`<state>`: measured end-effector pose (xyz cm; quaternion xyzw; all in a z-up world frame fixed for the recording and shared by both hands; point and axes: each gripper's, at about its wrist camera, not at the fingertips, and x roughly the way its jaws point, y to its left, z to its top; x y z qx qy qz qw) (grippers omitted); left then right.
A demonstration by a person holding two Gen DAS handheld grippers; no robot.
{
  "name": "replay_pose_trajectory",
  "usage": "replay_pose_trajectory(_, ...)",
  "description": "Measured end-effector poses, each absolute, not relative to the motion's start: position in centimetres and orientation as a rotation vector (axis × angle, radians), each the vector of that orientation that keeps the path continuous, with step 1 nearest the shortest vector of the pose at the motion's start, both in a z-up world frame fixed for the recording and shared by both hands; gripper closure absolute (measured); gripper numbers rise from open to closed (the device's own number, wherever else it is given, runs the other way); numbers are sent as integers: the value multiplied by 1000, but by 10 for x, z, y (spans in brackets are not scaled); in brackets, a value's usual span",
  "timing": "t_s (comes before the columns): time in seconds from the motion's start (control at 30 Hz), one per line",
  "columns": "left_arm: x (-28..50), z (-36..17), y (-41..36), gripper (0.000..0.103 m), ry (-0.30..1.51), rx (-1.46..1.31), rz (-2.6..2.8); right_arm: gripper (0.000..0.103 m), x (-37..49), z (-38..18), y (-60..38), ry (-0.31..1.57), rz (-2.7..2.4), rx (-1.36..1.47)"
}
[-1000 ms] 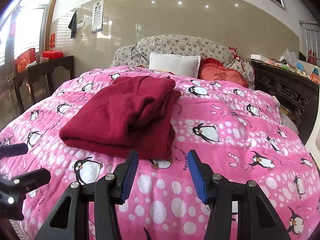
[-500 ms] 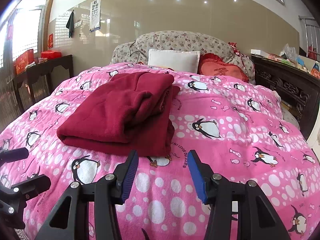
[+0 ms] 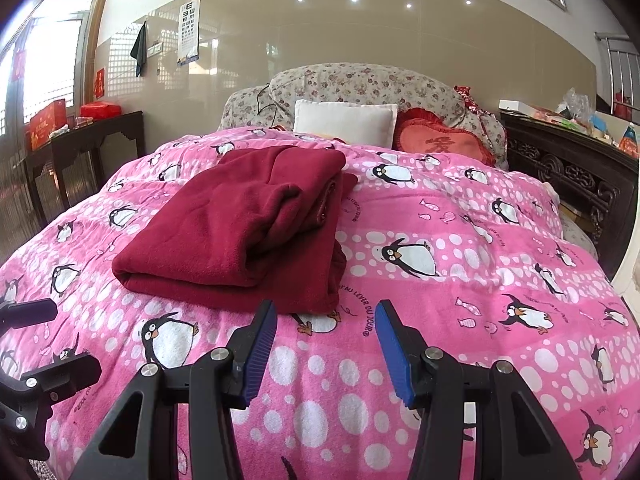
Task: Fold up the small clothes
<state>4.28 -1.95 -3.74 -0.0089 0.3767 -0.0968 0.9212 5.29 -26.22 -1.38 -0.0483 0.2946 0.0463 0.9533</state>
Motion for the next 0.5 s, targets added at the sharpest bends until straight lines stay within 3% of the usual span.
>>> replay_pose_trajectory(0.5,36,-38,-23,5,734,-13,-201,54,51,-12,-263,595,89,-97)
